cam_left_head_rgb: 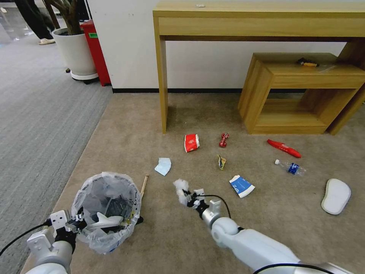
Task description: Pick up the trash bin and place the garbage on the floor into it.
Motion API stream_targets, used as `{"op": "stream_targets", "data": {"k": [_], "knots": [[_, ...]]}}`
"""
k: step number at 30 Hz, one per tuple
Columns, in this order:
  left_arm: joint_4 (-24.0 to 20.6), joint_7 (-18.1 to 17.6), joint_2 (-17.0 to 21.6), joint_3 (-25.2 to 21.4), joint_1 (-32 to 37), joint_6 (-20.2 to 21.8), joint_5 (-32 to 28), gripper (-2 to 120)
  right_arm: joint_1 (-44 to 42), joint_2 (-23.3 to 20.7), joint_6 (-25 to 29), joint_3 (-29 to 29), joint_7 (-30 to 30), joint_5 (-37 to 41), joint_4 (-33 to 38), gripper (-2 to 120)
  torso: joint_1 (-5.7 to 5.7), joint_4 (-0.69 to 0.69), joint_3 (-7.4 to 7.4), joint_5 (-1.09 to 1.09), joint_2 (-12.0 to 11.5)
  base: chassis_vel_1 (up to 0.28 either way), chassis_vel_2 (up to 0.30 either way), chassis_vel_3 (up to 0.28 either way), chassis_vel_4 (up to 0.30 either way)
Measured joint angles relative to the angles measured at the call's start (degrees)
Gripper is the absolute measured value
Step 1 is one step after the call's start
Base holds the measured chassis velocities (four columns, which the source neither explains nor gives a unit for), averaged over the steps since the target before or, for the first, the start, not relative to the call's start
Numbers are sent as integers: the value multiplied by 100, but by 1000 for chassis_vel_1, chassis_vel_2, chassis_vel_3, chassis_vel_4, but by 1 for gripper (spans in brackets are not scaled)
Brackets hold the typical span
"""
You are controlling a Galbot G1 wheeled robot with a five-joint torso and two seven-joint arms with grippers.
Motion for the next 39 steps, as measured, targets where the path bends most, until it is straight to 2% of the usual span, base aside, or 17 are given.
{"op": "stream_targets", "data": {"k": [4, 8, 19, 22, 29, 30, 34, 39], "knots": [[33, -14, 42, 2, -5, 12, 0, 0, 142, -263, 26, 18, -43, 39, 404, 0, 0, 0, 0, -1, 0, 0, 0, 0, 0], [40, -32, 68, 3, -19, 31, -11, 0, 463, -694, 132, -46, -324, 255, 1106, 0, 0, 0, 0, -1, 0, 0, 0, 0, 0], [-20, -58, 74, 29, 29, 73, 21, 0, 1273, -1120, 436, -506, -1214, 995, 2247, 0, 0, 0, 0, -2, 0, 0, 0, 0, 0], [-44, -59, 73, 22, 44, 76, 29, 0, 1511, -1123, 474, -653, -1360, 1107, 2388, 0, 0, -1, 0, -1, 0, 0, 0, 0, 0], [-112, -73, 46, 8, 74, 115, 56, 0, 2353, -892, 519, -1391, -1483, 1435, 2745, 0, -1, 1, 0, -2, 0, 0, 0, 0, 0], [-112, -73, 46, 8, 74, 115, 56, 0, 2353, -892, 519, -1391, -1483, 1435, 2745, 0, -1, 1, 0, -2, 0, 0, 0, 0, 0], [-158, -76, 33, -8, 127, 119, 74, 0, 2790, -587, 552, -2071, -1504, 1535, 2723, 0, 0, 1, 0, -2, 0, 0, 0, 0, 0], [-198, -78, 22, -13, 134, 122, 73, 0, 2961, -462, 577, -2439, -1615, 1570, 2619, 0, 0, 0, 0, -2, 0, 0, 0, 0, 0]]}}
